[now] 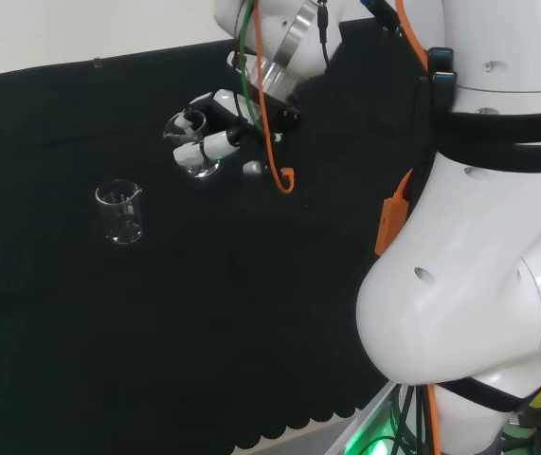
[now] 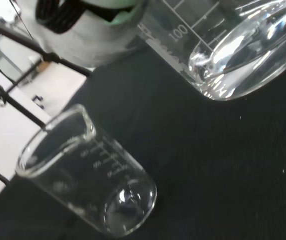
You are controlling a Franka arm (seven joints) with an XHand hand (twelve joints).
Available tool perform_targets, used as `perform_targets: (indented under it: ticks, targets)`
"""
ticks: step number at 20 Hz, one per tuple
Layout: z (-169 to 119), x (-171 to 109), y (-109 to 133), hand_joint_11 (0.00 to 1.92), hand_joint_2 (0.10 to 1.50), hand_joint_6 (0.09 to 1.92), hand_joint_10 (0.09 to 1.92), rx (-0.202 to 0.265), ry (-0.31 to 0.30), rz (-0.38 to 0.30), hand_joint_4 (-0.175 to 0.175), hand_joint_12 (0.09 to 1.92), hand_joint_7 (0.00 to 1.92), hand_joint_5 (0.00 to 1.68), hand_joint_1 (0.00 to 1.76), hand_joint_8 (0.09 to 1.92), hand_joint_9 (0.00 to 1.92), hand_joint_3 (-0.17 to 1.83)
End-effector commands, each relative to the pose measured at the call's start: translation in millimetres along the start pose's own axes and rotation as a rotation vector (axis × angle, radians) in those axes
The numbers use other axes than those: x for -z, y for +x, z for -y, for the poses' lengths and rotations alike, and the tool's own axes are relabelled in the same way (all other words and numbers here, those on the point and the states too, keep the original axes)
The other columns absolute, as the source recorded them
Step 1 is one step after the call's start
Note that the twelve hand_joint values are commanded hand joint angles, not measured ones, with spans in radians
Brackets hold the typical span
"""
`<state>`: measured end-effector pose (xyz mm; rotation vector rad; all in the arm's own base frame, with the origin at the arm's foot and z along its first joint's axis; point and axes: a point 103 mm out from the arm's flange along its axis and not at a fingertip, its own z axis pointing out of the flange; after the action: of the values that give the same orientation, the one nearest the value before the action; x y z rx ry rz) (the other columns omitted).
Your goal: Pour the water from the handheld beaker into the one on the table.
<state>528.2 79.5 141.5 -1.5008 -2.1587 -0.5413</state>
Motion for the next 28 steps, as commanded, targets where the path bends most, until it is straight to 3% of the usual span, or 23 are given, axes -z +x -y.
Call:
perform_targets:
  ticks: [1, 3, 7, 12, 18, 22, 28]
  targets:
    - [6.6, -5.7, 19.6, 1.13, 1.03, 0.37, 0.37, 0.016, 0.050, 0.153, -0.168, 0.79, 1.50, 1.29, 1.33, 0.31, 1.51, -0.17]
    - [12.2, -0.8, 19.6, 1.13, 1.03, 0.34, 0.59, 0.009, 0.062, 0.187, -0.168, 0.80, 1.51, 1.30, 1.32, 0.28, 1.43, -0.17]
    - [15.9, -2.6, 24.7, 1.12, 1.03, 0.34, 0.71, -0.008, 0.085, 0.258, -0.169, 0.80, 1.51, 1.31, 1.32, 0.29, 1.39, -0.17]
    - [14.6, -7.6, 35.3, 1.11, 1.03, 0.34, 0.76, -0.024, 0.110, 0.328, -0.172, 0.81, 1.50, 1.31, 1.32, 0.31, 1.38, -0.17]
    - [13.8, -12.0, 42.4, 1.10, 1.04, 0.35, 0.78, -0.052, 0.102, 0.356, -0.171, 0.81, 1.49, 1.30, 1.32, 0.34, 1.37, -0.17]
    - [12.6, -15.4, 46.1, 1.09, 1.07, 0.60, 0.82, -0.063, 0.100, 0.369, -0.175, 0.83, 1.29, 1.23, 1.30, 0.59, 1.35, -0.17]
    - [7.1, -22.0, 55.0, 1.08, 1.08, 0.66, 0.84, -0.076, 0.117, 0.392, -0.175, 0.84, 1.25, 1.20, 1.30, 0.65, 1.35, -0.17]
